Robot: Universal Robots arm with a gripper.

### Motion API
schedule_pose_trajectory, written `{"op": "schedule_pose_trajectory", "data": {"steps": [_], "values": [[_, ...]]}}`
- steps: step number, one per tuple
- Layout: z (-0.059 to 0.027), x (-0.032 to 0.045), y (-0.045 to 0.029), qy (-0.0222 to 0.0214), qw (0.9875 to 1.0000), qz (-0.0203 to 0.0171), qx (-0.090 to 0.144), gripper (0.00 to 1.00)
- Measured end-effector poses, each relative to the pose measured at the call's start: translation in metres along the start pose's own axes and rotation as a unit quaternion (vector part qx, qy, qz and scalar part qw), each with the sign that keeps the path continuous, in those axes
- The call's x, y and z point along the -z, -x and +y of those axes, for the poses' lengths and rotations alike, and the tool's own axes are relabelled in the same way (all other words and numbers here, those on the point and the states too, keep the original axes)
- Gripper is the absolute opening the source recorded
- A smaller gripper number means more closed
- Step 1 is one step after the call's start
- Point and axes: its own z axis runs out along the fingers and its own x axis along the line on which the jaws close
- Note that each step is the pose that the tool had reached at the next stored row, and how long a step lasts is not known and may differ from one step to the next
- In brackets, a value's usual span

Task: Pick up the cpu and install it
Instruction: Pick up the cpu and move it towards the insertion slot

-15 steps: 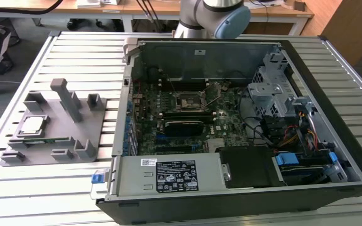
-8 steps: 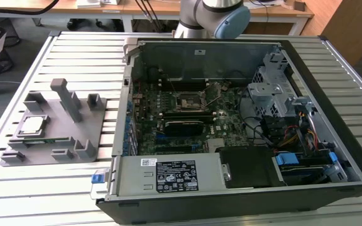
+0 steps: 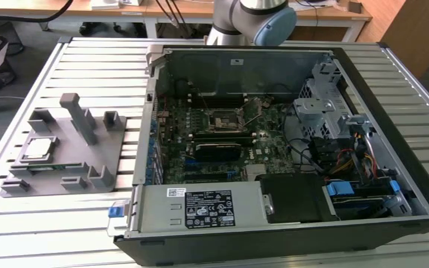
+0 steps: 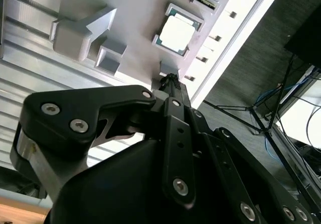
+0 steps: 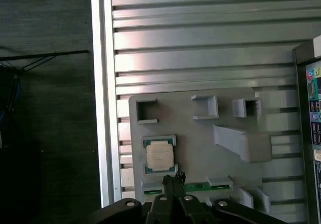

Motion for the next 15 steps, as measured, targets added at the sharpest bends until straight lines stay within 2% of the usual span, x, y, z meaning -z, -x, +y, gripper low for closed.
{"op": "schedule_pose_trajectory", "data": {"steps": [3,7,11,13,14,15], "values": [[-0.0005,-0.0038,-0.0019,-0.0006,1.0,-0.0003,0.0,0.11],[-0.003,-0.0082,-0.0032,0.0048,1.0,0.0003,0.003,0.11],[-0.0042,-0.0126,-0.004,0.0067,0.9999,0.0026,0.008,0.11],[-0.0043,-0.0141,-0.0039,0.0064,0.9999,0.0057,0.014,0.23],[-0.0043,-0.0152,-0.004,0.0064,0.9998,0.0066,0.017,0.23],[-0.0045,-0.0166,-0.004,0.0064,0.9998,0.0075,0.019,0.29]]}}
